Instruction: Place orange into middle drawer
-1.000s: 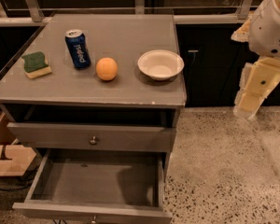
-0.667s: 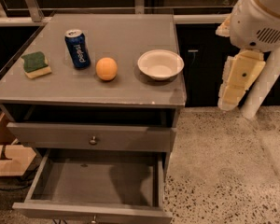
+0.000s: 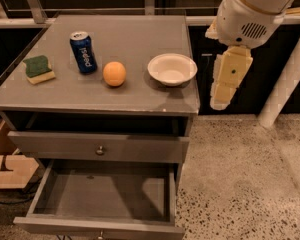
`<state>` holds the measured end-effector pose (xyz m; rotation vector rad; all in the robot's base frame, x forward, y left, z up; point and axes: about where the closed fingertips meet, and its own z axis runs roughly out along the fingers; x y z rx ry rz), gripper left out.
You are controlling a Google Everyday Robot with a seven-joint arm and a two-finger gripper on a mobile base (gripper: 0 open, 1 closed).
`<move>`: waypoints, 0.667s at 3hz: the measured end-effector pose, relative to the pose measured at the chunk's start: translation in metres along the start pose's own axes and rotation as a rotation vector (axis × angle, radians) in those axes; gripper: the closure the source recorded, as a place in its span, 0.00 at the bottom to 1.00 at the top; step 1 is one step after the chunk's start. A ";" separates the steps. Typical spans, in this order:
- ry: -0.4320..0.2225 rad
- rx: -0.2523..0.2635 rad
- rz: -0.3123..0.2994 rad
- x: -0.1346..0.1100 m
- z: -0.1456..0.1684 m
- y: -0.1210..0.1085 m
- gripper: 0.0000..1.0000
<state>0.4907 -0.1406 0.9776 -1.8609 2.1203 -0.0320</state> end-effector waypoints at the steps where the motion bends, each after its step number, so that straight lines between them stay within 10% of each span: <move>1: -0.006 -0.002 0.000 -0.004 0.002 0.000 0.00; 2: -0.033 0.008 0.013 -0.023 0.009 0.001 0.00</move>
Offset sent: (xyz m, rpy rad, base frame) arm 0.0039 0.0466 -0.0120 0.0632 -0.0021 -0.0185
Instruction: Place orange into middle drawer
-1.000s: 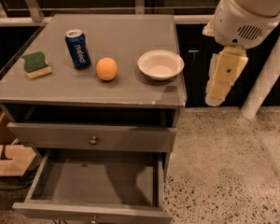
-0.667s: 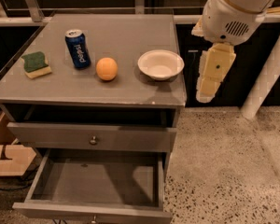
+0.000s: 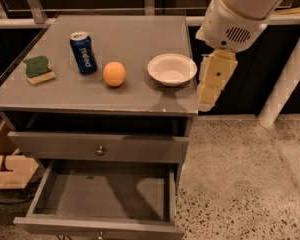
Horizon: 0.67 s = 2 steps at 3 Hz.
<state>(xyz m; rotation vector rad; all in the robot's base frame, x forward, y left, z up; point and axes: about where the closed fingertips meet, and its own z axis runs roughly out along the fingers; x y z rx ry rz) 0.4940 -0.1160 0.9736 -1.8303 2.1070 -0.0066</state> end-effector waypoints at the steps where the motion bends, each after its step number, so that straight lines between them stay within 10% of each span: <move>1: 0.003 0.036 0.021 -0.056 0.026 -0.023 0.00; 2: 0.002 0.042 0.024 -0.060 0.029 -0.024 0.00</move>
Offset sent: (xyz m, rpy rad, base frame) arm 0.0525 0.0769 -0.0147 -0.0087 -0.0156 -0.0409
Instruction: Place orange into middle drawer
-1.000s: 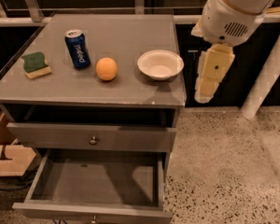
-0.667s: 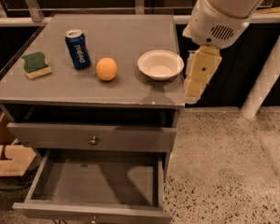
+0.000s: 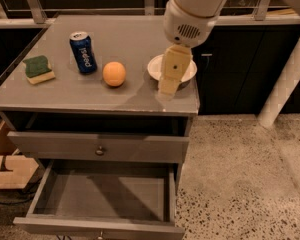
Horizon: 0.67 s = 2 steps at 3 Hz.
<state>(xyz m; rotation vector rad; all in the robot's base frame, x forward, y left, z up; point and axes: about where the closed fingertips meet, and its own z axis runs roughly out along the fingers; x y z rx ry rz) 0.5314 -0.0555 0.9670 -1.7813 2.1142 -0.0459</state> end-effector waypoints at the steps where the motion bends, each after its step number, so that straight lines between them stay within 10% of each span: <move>1: -0.007 0.057 0.015 -0.039 0.026 -0.019 0.00; 2: -0.014 0.059 0.017 -0.043 0.028 -0.018 0.00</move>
Offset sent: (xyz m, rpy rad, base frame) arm 0.0617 0.0689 -0.0150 -0.0002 -0.0846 -0.0360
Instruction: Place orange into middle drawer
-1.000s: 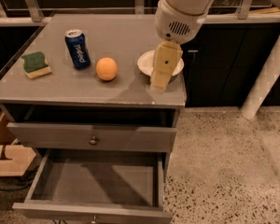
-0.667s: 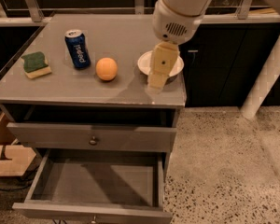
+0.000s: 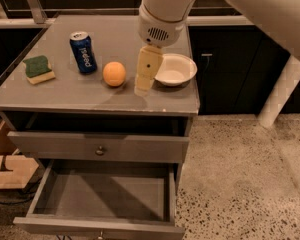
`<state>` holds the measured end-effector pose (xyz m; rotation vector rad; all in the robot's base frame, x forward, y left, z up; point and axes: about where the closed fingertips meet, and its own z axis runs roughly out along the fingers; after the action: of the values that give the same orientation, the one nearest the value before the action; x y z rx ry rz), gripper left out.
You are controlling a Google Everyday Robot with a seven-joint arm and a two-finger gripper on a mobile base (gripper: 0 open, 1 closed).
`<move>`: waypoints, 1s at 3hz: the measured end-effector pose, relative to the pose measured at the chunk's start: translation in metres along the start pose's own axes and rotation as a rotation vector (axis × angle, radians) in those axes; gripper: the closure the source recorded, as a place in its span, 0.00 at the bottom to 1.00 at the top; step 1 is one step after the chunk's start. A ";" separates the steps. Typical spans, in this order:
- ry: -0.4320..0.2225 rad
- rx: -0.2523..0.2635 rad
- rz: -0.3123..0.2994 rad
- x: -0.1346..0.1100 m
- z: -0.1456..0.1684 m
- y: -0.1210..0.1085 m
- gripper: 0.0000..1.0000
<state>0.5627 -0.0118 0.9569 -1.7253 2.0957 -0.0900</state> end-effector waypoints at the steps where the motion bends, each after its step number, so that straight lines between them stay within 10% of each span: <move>1: -0.041 0.003 0.002 -0.031 0.014 -0.007 0.00; 3: -0.052 -0.017 -0.017 -0.074 0.050 -0.020 0.00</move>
Offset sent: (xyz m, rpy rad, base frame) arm 0.0588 0.0893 -0.0155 0.0600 -0.0166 0.0380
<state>0.6098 0.0648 0.9381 -1.7374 2.0503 -0.0322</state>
